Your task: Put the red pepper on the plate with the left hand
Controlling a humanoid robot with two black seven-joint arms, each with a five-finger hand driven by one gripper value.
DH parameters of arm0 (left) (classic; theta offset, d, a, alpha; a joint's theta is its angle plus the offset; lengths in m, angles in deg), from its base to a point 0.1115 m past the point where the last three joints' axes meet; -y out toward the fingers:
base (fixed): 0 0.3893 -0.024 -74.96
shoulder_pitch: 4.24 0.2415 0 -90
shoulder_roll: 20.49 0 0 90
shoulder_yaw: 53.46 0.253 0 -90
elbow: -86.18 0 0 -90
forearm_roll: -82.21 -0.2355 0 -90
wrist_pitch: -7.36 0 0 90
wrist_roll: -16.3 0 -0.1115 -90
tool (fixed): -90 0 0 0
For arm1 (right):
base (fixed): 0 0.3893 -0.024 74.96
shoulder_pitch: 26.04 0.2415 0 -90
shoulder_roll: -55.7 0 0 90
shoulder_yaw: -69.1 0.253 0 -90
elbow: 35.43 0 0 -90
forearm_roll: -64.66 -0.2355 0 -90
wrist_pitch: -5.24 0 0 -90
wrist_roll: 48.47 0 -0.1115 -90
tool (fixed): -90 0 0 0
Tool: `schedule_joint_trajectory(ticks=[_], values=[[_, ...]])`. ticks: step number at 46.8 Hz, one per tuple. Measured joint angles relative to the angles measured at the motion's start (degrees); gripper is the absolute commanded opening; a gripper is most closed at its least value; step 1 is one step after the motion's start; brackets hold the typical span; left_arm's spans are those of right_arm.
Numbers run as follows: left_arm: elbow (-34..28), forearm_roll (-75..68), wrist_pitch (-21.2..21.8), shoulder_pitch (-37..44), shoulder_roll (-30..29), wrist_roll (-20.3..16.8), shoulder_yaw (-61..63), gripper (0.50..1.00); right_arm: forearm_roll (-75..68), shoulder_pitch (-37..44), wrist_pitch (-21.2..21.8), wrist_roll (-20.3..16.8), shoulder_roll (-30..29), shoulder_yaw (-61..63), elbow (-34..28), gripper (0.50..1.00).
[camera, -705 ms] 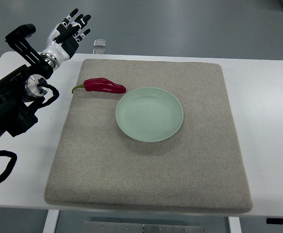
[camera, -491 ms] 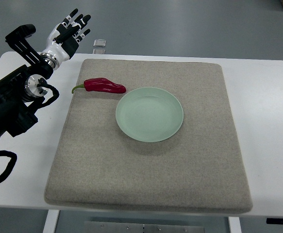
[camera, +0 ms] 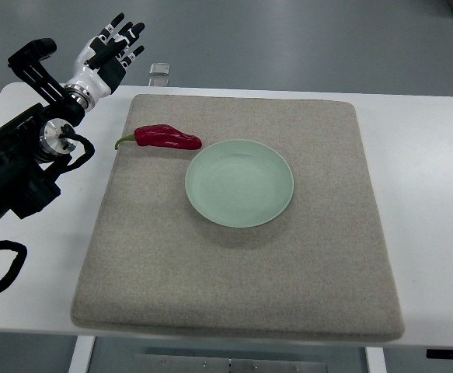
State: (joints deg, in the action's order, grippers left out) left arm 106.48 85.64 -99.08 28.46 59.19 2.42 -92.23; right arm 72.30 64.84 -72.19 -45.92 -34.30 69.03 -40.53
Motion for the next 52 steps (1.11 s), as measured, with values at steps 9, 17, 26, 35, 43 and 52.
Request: schedule_joint_trajectory(ticks=[9, 17, 26, 35, 43, 52], values=[[0.0, 0.0, 0.0, 0.0, 0.0, 0.0, 0.0, 0.992, 0.0, 0.0, 0.0, 0.0, 0.0, 0.0, 0.0, 0.928], [-0.1, -0.5, 0.5, 0.1, -0.1, 0.0, 0.6, 0.992, 0.0, 0.0, 0.0, 0.0, 0.0, 0.0, 0.0, 0.928], [-0.1, -0.8, 0.8, 0.2, -0.1, 0.0, 1.0, 0.992, 0.0, 0.0, 0.0, 0.0, 0.0, 0.0, 0.0, 0.928], [0.0, -2.0, 0.9, -0.1, -0.8, 0.0, 1.3, 0.992, 0.0, 0.0, 0.0, 0.0, 0.0, 0.0, 0.0, 0.928], [0.3, -8.6, 1.5, -0.3, -0.6, 0.3, 1.7, 0.992, 0.0, 0.0, 0.0, 0.0, 0.0, 0.0, 0.0, 0.928], [1.0, -15.8, 1.9, -0.5, -0.6, 0.4, 4.4, 0.990, 0.0, 0.0, 0.0, 0.0, 0.0, 0.0, 0.0, 0.928]])
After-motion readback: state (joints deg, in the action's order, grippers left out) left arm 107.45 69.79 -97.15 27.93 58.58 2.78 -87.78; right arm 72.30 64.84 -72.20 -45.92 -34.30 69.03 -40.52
